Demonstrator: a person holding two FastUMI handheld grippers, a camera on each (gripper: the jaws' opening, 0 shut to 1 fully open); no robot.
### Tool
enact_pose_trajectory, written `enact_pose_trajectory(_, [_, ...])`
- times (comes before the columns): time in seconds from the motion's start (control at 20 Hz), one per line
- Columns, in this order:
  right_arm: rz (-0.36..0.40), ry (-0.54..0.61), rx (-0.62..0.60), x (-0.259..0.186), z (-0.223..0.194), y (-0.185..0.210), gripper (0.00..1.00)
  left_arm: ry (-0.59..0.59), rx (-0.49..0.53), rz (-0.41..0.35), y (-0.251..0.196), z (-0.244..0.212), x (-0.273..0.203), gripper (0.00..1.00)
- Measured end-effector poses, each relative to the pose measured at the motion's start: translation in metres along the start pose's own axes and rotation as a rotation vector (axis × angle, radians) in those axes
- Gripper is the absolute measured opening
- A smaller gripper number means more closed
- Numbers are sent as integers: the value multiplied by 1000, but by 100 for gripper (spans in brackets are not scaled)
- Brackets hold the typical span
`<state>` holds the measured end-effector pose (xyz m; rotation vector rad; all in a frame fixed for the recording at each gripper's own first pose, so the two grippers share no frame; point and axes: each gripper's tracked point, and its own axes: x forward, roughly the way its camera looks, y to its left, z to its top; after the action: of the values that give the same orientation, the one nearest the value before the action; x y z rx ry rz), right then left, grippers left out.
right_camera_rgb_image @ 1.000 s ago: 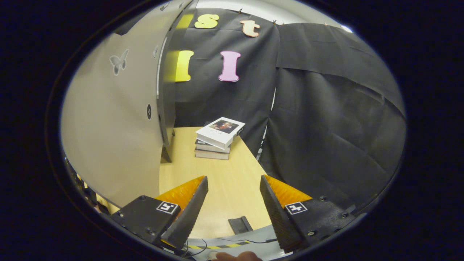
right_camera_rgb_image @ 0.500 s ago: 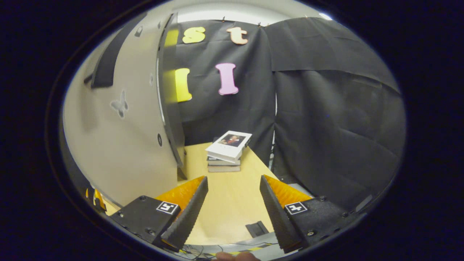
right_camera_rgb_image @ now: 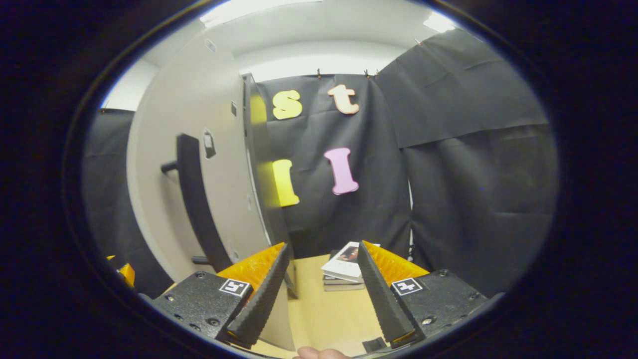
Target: Open the cabinet door with the right hand, grasp the bottle in the cabinet with the left hand and place it on the coaster, then close the cabinet door with the right hand.
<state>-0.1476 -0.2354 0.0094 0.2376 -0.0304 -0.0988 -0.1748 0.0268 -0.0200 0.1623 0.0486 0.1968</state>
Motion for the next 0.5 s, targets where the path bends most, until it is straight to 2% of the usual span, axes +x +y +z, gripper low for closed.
enact_pose_trajectory(0.05, [52,-3,16,-2,2,16,89,-26,-7,-13,-4,14,-5,96])
enact_pose_trajectory(0.15, [39,-12,19,-6,7,15,88,-71,-8,-41,-12,30,-9,96])
enact_pose_trajectory(0.25, [50,-35,73,-10,13,24,90,-111,6,-68,-17,38,-5,96])
enact_pose_trajectory(0.3, [51,-40,109,-12,13,26,85,-119,18,-67,-16,39,-3,96])
enact_pose_trajectory(0.35, [56,-31,136,-13,11,31,92,-118,21,-72,-13,39,-1,96])
enact_pose_trajectory(0.4, [60,-17,157,-12,6,36,84,-112,11,-79,-13,38,1,96])
enact_pose_trajectory(0.45, [65,-7,171,-13,5,42,84,-107,-3,-84,-13,35,3,96])
enact_pose_trajectory(0.5, [72,2,174,-14,3,50,91,-105,-13,-82,-10,34,4,96])
